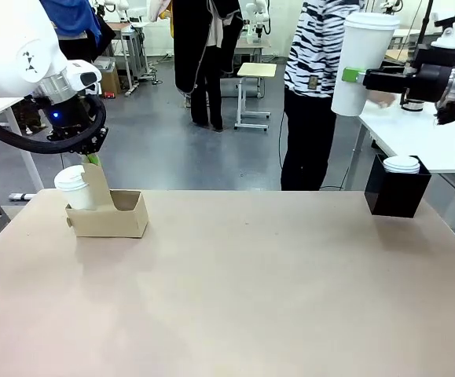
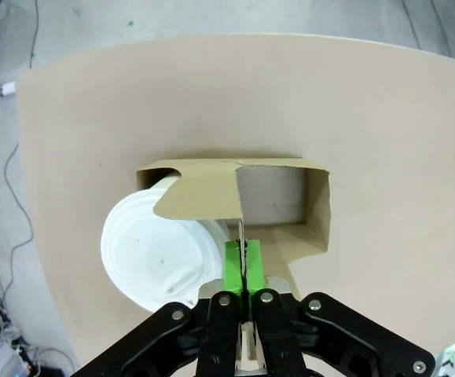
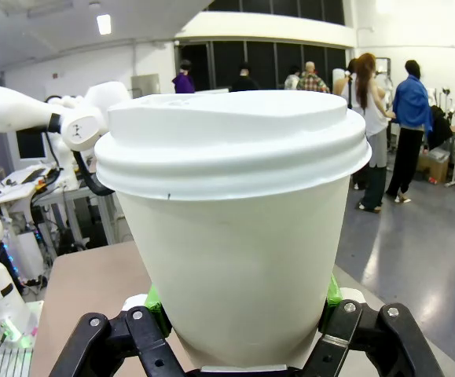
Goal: Pour a drink into a cup and package it in a carrier.
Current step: Position the Cup Carrier in the center of the table.
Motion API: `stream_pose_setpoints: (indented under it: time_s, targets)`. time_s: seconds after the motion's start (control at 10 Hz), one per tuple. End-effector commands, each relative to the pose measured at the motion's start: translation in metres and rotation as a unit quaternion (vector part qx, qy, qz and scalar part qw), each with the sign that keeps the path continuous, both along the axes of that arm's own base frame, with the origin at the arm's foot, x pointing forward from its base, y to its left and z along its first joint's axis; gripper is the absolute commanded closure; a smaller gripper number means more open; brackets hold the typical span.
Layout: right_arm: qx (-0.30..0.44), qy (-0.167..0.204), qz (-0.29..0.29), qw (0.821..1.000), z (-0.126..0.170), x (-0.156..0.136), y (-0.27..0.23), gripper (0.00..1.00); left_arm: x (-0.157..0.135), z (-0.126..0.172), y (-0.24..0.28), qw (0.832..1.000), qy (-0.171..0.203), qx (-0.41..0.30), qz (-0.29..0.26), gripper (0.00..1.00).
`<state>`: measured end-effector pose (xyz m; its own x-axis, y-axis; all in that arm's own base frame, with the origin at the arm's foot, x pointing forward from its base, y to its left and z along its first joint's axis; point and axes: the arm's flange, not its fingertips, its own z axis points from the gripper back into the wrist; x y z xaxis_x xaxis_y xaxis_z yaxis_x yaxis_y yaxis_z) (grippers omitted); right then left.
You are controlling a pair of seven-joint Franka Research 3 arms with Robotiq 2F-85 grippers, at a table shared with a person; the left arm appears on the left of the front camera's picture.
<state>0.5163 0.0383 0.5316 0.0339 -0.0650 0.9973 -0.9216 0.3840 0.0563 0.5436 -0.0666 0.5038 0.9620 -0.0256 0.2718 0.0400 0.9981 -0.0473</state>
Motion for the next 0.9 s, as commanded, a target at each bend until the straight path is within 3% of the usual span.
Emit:
stream_pose_setpoints:
  time_s: [0.0, 0.1, 0.4, 0.6, 0.8]
  targets:
    - [-0.002, -0.005, -0.005, 1.000, 0.006, 0.003, 0.002, 0.20, 0.000, 0.000, 0.000, 1.000, 0.000, 0.000, 0.000, 0.97]
    - [-0.002, -0.005, -0.005, 1.000, 0.006, 0.003, 0.002, 0.20, -0.007, 0.007, -0.002, 0.999, -0.015, -0.034, -0.014, 0.98]
    - [-0.002, -0.005, -0.005, 1.000, 0.006, 0.003, 0.002, 0.20, -0.034, 0.058, -0.044, 0.999, -0.032, -0.041, -0.002, 0.98]
    - [-0.002, -0.005, -0.005, 1.000, 0.006, 0.003, 0.002, 0.20, -0.062, 0.092, -0.094, 0.998, -0.031, -0.045, 0.004, 0.98]
    - [-0.002, -0.005, -0.005, 1.000, 0.006, 0.003, 0.002, 0.20, -0.089, 0.106, -0.150, 0.999, -0.033, -0.031, 0.006, 0.98]
